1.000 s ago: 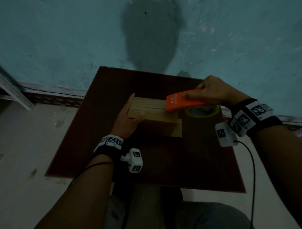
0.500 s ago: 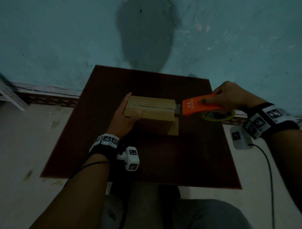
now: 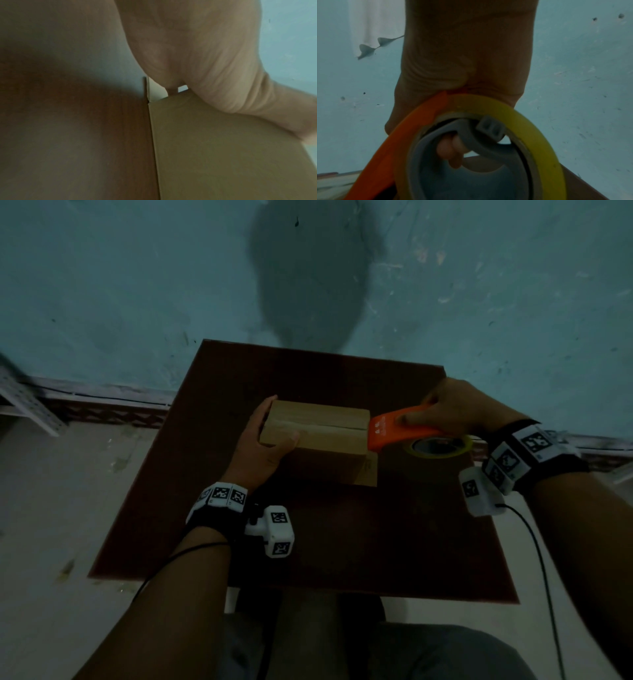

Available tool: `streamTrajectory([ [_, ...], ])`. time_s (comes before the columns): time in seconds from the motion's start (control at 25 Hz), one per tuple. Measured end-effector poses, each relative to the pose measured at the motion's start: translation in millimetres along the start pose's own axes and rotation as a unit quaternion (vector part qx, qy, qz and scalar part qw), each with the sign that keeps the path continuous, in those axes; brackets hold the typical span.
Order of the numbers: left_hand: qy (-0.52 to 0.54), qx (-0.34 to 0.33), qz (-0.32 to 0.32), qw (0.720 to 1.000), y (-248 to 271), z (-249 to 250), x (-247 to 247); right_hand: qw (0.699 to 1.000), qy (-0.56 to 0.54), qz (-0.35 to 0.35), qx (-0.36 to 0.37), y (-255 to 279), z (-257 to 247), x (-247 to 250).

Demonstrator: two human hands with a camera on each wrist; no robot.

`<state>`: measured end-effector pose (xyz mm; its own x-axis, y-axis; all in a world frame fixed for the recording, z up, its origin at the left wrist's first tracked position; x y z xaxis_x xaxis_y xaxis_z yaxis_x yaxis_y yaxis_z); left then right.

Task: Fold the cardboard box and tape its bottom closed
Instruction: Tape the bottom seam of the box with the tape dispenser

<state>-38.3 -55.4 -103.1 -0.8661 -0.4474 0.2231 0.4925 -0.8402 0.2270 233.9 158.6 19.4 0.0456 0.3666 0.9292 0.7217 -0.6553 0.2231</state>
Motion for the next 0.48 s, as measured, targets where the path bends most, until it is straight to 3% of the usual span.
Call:
streamTrajectory([
  [0.16,0.023,0.016,0.042,0.999,-5,0,7,1.0,-0.013,0.022,0.004,-8,-9,-10],
  [0.32,0.071,0.051,0.206,0.975,-4,7,12,0.996,-0.071,0.048,0.0,-21,-25,-34],
  [0.48,0.076,0.06,0.286,0.953,-7,11,17,0.988,-0.137,0.074,-0.008,-29,-45,-51],
])
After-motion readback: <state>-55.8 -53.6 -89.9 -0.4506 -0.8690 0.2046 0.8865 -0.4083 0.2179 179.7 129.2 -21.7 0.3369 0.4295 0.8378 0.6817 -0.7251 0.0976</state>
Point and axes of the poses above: each hand's wrist, its own y-axis away from the middle knuckle, its own x-axis out of the back of the hand, z = x × y, the point moved 1 cm from there along -y, towards the middle knuckle, and after that the axes turned 12 degrees about x, right-handed, at the moved point
